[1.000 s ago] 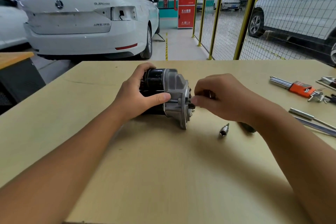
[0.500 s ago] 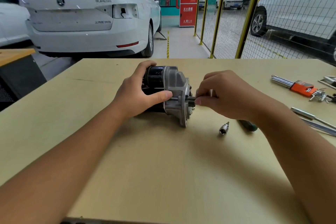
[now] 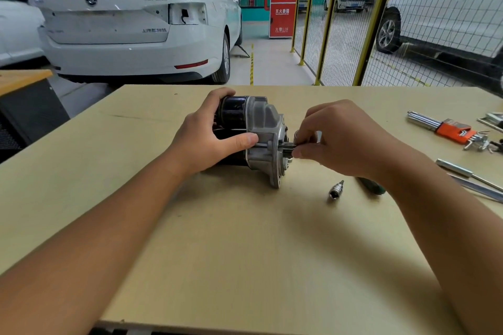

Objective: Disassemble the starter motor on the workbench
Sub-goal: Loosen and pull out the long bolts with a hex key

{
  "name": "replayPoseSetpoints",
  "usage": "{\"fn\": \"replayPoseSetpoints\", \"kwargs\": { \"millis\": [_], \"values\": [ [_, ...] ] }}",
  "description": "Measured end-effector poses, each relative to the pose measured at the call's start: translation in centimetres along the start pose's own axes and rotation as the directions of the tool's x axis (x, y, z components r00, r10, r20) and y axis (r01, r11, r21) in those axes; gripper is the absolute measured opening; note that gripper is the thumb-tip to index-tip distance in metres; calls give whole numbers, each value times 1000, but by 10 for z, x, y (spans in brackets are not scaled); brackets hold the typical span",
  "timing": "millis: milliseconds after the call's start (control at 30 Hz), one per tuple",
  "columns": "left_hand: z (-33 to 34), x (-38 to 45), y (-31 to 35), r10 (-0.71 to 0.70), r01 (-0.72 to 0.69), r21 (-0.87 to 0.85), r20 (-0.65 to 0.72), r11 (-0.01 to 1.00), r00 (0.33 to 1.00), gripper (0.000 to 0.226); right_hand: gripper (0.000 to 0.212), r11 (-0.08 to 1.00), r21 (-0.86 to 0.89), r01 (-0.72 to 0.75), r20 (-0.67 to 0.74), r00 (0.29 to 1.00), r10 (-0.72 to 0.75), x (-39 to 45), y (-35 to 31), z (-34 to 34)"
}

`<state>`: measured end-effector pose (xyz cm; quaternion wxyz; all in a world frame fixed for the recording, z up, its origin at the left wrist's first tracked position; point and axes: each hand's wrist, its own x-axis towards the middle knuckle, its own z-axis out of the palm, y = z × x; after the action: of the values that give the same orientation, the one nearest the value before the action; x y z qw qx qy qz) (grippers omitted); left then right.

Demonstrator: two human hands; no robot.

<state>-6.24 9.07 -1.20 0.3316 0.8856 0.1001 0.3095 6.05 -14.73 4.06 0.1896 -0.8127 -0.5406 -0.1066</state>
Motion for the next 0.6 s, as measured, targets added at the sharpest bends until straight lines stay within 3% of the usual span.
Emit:
{"fn": "replayPoseSetpoints", "kwargs": {
  "millis": [267,600],
  "values": [
    [0,1,-2,0,0,10,1,1000,1000,85,15,999,-40,-31,-38,999,29,-1,-4,-1],
    [0,0,-1,6,-6,14,-3,1000,1000,85,20,994,83,70,-26,997,-68,-1,0,3]
  ]
}}
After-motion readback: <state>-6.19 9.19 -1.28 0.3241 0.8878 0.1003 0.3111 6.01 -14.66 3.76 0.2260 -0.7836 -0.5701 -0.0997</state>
